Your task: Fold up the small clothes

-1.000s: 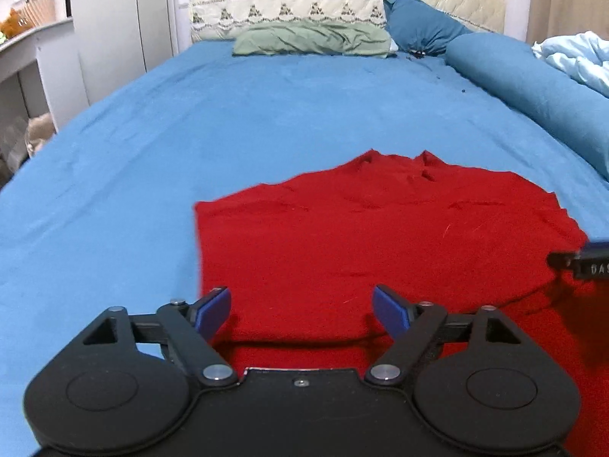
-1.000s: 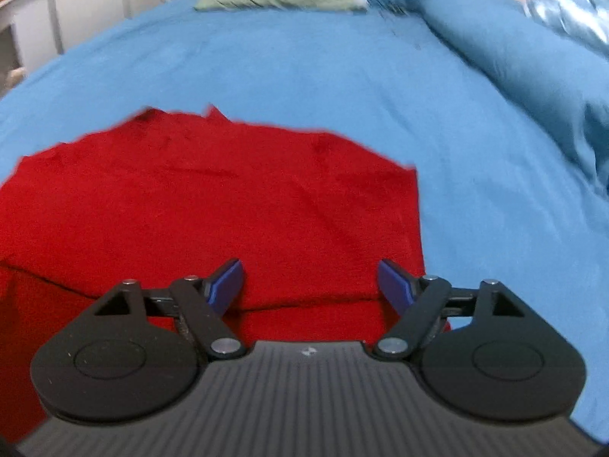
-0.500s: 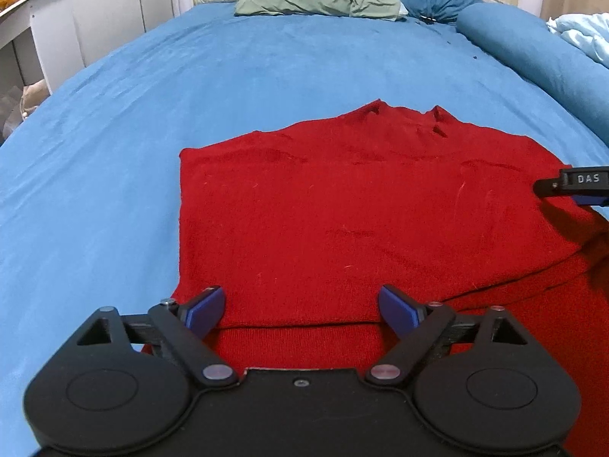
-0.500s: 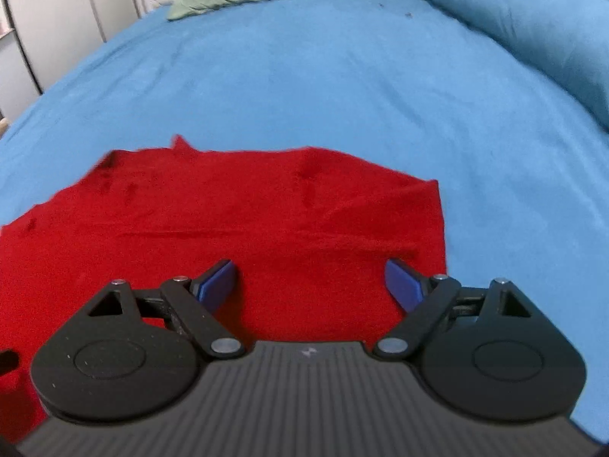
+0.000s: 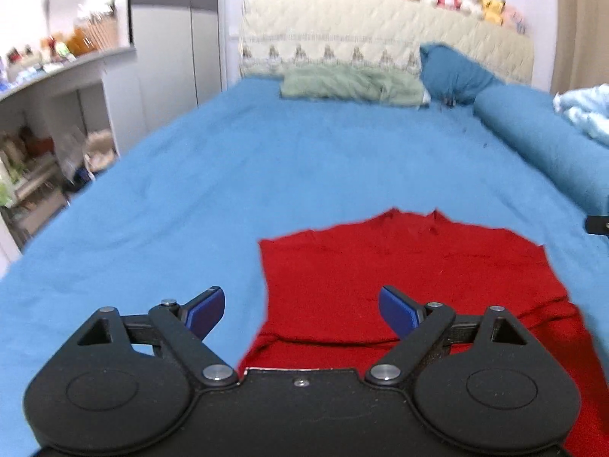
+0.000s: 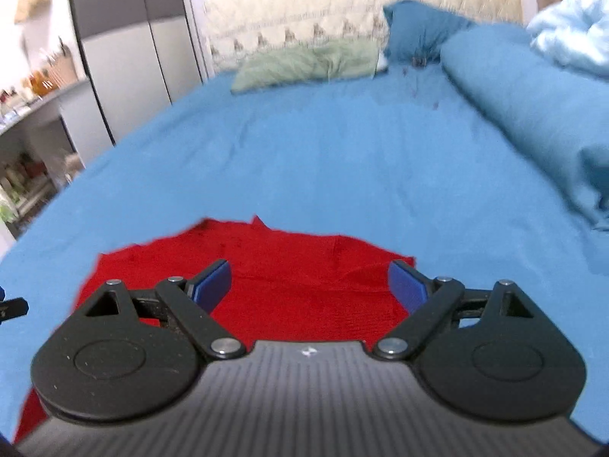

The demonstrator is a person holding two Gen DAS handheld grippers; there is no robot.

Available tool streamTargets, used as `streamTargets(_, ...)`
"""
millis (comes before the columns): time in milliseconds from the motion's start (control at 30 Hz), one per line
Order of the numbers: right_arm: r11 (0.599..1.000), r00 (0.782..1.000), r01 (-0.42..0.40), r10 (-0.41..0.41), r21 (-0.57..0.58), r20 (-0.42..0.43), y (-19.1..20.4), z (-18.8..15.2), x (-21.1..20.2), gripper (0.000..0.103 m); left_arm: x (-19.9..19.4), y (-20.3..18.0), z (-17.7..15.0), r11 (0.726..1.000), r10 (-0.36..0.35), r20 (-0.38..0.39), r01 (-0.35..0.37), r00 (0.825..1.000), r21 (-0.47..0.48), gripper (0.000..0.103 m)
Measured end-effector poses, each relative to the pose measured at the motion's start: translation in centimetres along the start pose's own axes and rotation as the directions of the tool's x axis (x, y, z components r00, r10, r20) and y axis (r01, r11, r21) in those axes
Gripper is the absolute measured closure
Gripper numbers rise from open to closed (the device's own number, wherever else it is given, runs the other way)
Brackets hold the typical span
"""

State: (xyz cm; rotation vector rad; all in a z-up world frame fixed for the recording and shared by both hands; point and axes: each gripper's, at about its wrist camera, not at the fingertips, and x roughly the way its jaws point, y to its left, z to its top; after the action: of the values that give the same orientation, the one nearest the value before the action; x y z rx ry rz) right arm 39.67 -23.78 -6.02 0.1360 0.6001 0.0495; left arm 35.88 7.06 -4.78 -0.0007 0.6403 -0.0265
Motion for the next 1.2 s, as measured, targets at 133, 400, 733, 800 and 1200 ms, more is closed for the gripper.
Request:
streamTargets(133, 1.000, 0.999, -0.010, 0.010, -0.014, 0.040, 0.8, -1.9, -8.3, 0.000, -5.3, 2.1, -2.0, 1.000, -0.023, 0.009, 0.023, 1.000, -0.005, 0.012)
streamTargets(400, 0.998, 0.998, 0.060, -0.060, 0.027, -0.013, 1.7, -9.7, -18.9, 0.000, -11.6, 5.0, -9.2, 0.995, -0.101, -0.082, 0.100, 0.991, -0.024, 0.012)
streamTargets(733, 0.969, 0.956, 0.234, -0.214, 0.079, -0.201, 2.4, -22.1, -21.1, 0.006, -11.4, 4.9, -19.7, 0.993, -0.104, -0.255, 0.117, 0.961, 0.035, 0.036)
streamTargets(800, 0.963, 0.943, 0.259, -0.236, 0.076, -0.233, 2.4, -24.0, -21.0, 0.012, -11.1, 4.6, -20.8, 0.992, -0.103, -0.265, 0.118, 0.959, 0.041, 0.040)
streamTargets(1200, 0.951, 0.912, 0.305, -0.277, 0.048, -0.301, 2.6, -27.8, -19.4, 0.040, -10.7, 4.5, -23.8, 0.990, -0.112, -0.276, 0.132, 0.954, 0.053, 0.045)
